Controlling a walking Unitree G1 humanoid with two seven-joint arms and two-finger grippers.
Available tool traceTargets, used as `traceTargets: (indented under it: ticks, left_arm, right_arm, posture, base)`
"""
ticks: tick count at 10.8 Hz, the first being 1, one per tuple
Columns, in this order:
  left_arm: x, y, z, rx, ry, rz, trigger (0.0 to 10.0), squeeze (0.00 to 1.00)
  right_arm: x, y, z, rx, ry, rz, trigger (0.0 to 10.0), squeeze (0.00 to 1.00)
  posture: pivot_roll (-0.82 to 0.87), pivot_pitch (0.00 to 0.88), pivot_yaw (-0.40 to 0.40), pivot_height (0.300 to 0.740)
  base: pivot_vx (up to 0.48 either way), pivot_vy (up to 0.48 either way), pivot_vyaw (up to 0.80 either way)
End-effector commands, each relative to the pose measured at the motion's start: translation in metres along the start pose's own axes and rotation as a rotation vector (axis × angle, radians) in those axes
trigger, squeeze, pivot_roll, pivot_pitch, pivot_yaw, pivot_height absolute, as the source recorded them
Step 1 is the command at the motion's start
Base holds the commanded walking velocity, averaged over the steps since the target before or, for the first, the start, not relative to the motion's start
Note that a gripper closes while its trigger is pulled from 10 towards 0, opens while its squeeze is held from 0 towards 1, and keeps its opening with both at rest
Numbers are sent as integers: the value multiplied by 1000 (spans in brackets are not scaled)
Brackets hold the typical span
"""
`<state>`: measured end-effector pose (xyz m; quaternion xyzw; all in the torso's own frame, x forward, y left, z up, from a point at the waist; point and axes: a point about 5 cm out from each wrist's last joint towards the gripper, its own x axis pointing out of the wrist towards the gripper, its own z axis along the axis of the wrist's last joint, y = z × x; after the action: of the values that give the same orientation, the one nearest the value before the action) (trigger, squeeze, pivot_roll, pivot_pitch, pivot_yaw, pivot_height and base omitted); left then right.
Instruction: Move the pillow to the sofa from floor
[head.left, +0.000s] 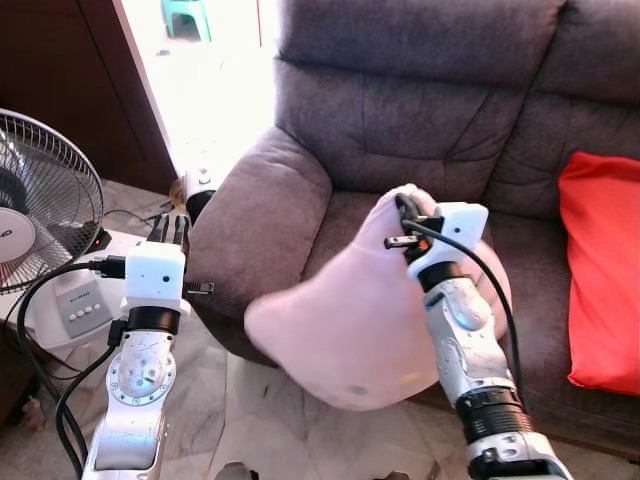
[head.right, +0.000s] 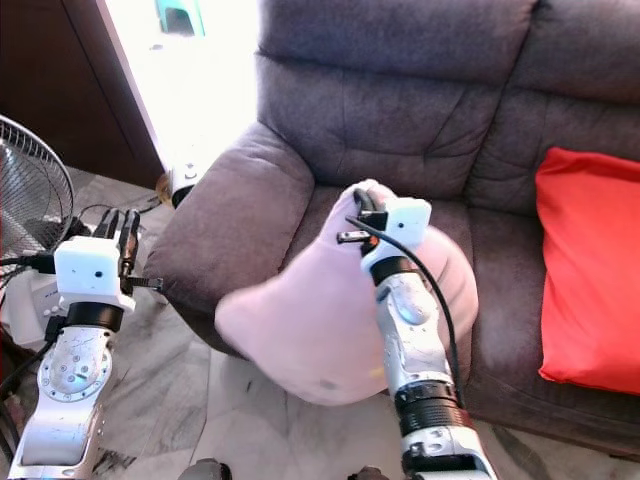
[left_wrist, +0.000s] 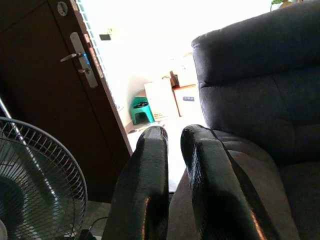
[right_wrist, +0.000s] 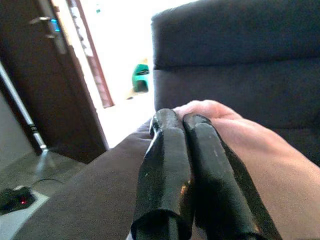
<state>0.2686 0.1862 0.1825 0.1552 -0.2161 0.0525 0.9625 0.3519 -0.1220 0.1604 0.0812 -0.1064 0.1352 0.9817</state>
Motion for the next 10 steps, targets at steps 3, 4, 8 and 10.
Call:
traceTargets:
  ticks: [3, 4, 8, 10]
  left_arm:
    - [-3, 0, -6, -17, 33, -3, 10000, 0]
    - [-5, -1, -7, -21, 41, -6, 10000, 0]
    - [-7, 4, -8, -12, 53, 24, 10000, 0]
    - [-8, 4, -9, -10, 60, 31, 10000, 0]
  right_arm:
    - [10, 14, 24, -24, -106, 61, 10000, 0]
    - [9, 13, 23, -31, -99, 65, 10000, 0]
    - [6, 17, 18, -72, -74, 111, 10000, 0]
    - [6, 17, 16, -53, -58, 100, 10000, 0]
  posture:
    - [115, 70, -19, 723]
    - [112, 73, -19, 723]
    - [118, 102, -24, 723]
    - [120, 107, -23, 723]
  base:
    - [0, 0, 0]
    - [0, 0, 0]
    - [0, 0, 155]
    - [0, 0, 375]
